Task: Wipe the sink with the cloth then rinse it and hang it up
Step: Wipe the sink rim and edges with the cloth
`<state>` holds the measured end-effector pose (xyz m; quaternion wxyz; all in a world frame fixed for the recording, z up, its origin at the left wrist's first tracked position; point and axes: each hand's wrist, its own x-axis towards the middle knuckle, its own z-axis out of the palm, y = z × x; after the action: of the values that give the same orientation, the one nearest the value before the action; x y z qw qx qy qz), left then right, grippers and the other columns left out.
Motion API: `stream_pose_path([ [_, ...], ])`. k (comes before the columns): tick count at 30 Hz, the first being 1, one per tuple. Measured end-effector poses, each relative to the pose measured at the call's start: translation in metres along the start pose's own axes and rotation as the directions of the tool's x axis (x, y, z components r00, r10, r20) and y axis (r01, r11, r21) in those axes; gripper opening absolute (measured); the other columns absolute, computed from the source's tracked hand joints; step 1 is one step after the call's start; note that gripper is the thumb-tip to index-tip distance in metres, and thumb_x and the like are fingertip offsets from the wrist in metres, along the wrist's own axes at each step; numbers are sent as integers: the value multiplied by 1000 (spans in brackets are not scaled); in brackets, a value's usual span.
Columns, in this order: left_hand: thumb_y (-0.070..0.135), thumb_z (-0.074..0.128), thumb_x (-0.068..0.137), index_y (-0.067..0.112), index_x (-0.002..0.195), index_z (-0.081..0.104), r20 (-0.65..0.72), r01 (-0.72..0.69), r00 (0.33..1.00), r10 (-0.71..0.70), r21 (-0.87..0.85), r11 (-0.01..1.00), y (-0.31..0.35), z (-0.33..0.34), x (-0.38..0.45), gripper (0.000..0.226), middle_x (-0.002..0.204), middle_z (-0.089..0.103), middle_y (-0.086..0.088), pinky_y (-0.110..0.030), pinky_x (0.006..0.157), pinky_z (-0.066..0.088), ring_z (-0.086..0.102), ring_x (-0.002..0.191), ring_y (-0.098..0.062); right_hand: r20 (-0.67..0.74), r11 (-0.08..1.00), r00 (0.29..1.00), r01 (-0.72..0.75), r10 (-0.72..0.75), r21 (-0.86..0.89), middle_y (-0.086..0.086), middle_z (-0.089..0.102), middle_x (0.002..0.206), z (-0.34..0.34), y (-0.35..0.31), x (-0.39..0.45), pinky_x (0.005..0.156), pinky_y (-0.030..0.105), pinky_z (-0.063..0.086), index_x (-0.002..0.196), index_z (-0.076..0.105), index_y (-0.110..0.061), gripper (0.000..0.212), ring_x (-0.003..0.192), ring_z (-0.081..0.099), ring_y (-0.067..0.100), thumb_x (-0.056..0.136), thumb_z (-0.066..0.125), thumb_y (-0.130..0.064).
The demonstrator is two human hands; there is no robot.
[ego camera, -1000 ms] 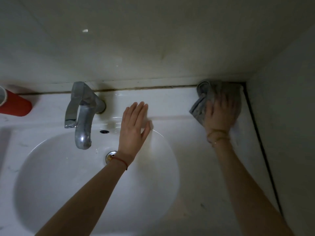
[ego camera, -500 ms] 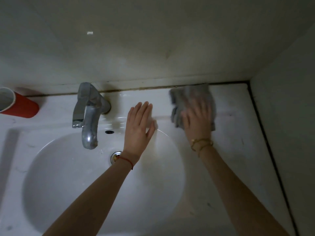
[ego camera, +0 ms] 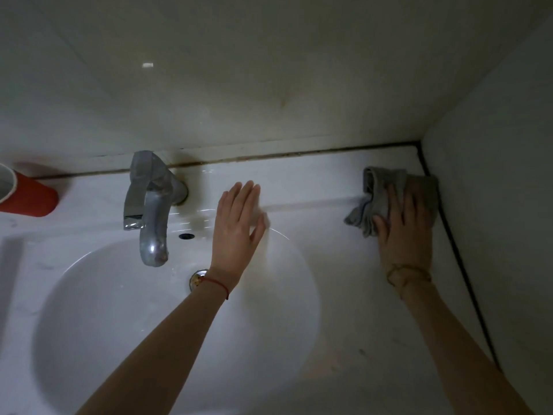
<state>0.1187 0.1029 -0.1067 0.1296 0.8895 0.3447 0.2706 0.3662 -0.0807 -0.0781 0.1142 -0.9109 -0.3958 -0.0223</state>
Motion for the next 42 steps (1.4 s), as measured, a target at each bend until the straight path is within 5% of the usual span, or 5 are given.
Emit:
stream_pose_path([
  [6,20,58,99,5,147,45,4,-15,1000,15,-1,1000,-1,-1,0,52,152,46,-11,-48,122,25,34,147,-27,194,988,969,156,-152,-5,24,33,151,0,21,64,115,57,21,150,27,-11,74,133,34,46,89,32,-51],
  [19,21,57,100,5,147,44,8,-11,1000,11,-14,1000,0,-3,0,52,152,46,-12,-50,122,25,34,146,-28,81,992,994,66,-75,105,19,40,149,-2,20,0,112,53,24,141,44,-7,56,134,37,40,93,32,-33],
  [28,22,56,100,5,147,43,14,-5,1000,5,-9,1000,1,-2,-2,51,152,45,-12,-50,122,25,33,147,-28,187,921,925,271,-329,279,6,38,153,4,4,-114,112,55,29,143,40,-20,51,140,35,31,102,29,-46],
  [34,22,54,101,4,147,44,14,-13,1000,13,-6,1000,2,-2,-1,50,152,46,-12,-49,123,23,34,146,-29,169,991,977,122,-129,51,7,26,158,19,-29,-43,118,53,12,150,29,-32,64,143,23,36,94,26,-62],
  [42,23,53,102,5,148,43,22,-11,1000,11,-5,1000,1,-2,-1,50,153,45,-11,-49,123,23,33,147,-28,181,911,895,384,-407,150,4,32,156,8,-3,-109,115,55,22,149,28,-29,51,143,28,33,102,23,-48],
])
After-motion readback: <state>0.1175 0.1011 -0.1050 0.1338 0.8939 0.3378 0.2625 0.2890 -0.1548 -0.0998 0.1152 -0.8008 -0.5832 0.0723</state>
